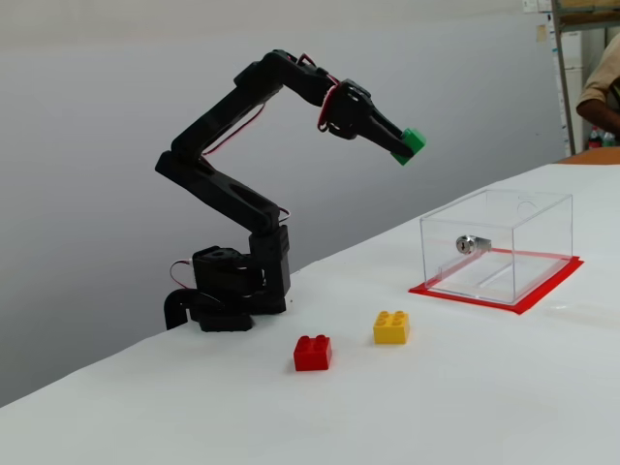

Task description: Pick the green lego brick and place it into the transparent box

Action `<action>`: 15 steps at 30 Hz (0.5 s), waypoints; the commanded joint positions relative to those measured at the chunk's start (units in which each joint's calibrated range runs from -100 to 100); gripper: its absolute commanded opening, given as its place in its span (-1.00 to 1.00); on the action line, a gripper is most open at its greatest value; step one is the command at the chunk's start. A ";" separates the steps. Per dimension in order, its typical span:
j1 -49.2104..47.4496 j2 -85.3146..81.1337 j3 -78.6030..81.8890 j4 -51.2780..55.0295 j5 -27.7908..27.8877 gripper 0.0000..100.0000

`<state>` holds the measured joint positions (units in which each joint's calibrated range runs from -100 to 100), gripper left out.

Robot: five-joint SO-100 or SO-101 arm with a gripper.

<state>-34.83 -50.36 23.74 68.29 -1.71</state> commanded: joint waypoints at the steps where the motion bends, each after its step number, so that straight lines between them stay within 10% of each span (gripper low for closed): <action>1: -3.95 0.85 -2.22 -0.84 0.14 -0.91; 15: -13.41 19.60 -14.52 -0.84 -0.22 -0.91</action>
<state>-47.33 -34.21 14.74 68.21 -1.71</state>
